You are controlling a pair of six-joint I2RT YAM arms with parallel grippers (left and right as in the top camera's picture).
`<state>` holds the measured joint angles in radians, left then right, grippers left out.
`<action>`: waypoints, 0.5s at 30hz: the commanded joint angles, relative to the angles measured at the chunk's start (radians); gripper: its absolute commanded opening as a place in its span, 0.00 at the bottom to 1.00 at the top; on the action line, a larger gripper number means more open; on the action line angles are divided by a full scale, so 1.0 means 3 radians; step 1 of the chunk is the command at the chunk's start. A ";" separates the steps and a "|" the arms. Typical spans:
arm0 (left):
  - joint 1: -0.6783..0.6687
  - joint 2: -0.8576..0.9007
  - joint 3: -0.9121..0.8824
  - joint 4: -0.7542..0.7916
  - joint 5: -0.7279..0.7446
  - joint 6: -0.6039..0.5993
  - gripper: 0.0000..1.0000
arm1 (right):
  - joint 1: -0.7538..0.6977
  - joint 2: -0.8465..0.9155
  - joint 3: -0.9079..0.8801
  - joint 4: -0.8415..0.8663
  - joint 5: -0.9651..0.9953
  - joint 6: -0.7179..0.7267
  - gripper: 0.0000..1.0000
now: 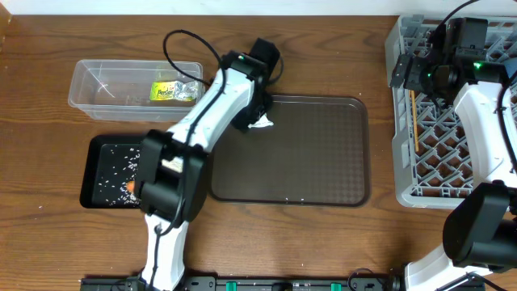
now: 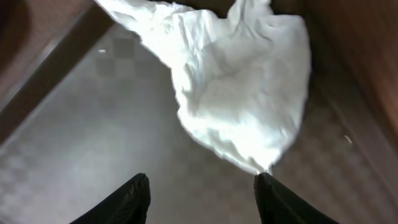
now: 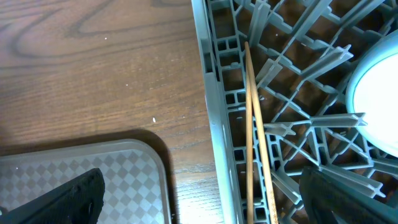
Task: Sort waste into correct bins and load items into the dishwasher rack
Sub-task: 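Move the left gripper back to the white tissue on the tray, then grasp the white tissue with the left gripper and lift it toward the bin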
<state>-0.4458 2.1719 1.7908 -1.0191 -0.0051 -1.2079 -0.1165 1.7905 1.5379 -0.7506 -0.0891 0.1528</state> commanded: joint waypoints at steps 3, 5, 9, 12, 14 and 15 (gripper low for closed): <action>0.0014 0.0219 -0.0019 0.0153 -0.0010 -0.0170 0.58 | -0.0025 -0.0099 0.0062 -0.0004 0.0023 0.0037 0.99; 0.0013 0.0264 -0.0019 0.0209 -0.0011 -0.0169 0.58 | -0.0025 -0.0099 0.0062 -0.0005 0.0022 0.0037 0.99; 0.0013 0.0361 -0.0019 0.0338 -0.0010 -0.0169 0.58 | -0.0025 -0.0099 0.0062 -0.0004 0.0023 0.0037 0.99; 0.0010 0.0430 -0.0019 0.0338 0.0060 -0.0169 0.58 | -0.0025 -0.0099 0.0062 -0.0003 0.0022 0.0037 0.99; 0.0010 0.0484 -0.0019 0.0341 0.0078 -0.0169 0.58 | -0.0028 -0.0099 0.0062 -0.0006 0.0023 0.0037 0.99; 0.0010 0.0504 -0.0020 0.0338 0.0078 -0.0168 0.57 | -0.0024 -0.0099 0.0062 -0.0005 0.0023 0.0037 0.99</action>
<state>-0.4461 2.2864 1.7901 -0.9142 0.0078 -1.2457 -0.1165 1.7905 1.5379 -0.7506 -0.0891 0.1528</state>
